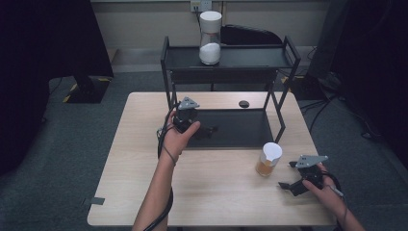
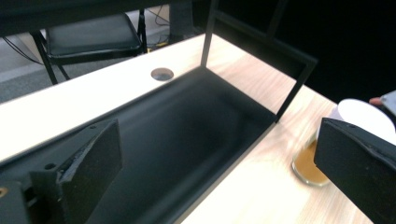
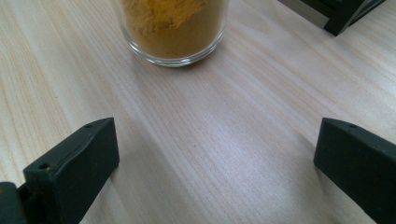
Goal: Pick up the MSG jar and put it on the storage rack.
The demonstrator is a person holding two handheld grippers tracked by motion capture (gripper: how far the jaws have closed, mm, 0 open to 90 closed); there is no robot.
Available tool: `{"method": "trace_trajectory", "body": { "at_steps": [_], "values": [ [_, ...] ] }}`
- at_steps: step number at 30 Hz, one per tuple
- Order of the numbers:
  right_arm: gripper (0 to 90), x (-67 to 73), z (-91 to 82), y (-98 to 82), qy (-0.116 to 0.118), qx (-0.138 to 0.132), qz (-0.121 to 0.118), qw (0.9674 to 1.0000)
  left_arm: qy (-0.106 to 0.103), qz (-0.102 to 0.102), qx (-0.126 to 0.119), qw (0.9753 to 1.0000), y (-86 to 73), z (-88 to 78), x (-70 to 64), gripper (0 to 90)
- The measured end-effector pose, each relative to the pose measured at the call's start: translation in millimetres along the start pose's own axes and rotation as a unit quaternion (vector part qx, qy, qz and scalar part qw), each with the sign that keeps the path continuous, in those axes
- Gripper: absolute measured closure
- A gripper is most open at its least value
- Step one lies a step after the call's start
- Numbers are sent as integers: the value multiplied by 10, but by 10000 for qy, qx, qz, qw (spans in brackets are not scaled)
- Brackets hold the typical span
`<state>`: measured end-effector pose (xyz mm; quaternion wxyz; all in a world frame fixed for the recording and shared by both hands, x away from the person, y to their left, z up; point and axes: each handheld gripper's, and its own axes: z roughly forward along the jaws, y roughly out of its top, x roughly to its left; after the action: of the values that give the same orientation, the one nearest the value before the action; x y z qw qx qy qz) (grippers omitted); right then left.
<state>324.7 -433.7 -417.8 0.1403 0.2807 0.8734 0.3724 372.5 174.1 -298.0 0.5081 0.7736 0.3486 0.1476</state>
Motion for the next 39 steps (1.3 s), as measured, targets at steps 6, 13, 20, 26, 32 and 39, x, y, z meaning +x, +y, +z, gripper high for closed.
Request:
{"method": "trace_trajectory", "body": {
  "at_steps": [6, 13, 20, 26, 32, 39],
  "values": [
    [0, 0, 0, 0, 0, 0, 1, 10000, -80, -5, 111, 9999, -127, 64, 20, 7],
    [0, 0, 0, 0, 0, -1, 1, 10000, -79, 27, 237, 9997, -259, 116, 19, 7],
    [0, 0, 0, 0, 0, -1, 0, 10000, -117, -77, 330, 9994, -436, 178, 57, 7],
    [0, 0, 0, 0, -1, -1, 1, 10000, -76, -150, 406, 9990, -588, 223, 79, 9],
    [0, 1, 0, -1, -1, -2, 0, 10000, -22, -129, 517, 9986, -716, 265, 81, 12],
    [0, 1, 0, 0, -1, -1, 0, 10000, -37, -228, 639, 9977, -882, 311, 97, 12]
  ]
}}
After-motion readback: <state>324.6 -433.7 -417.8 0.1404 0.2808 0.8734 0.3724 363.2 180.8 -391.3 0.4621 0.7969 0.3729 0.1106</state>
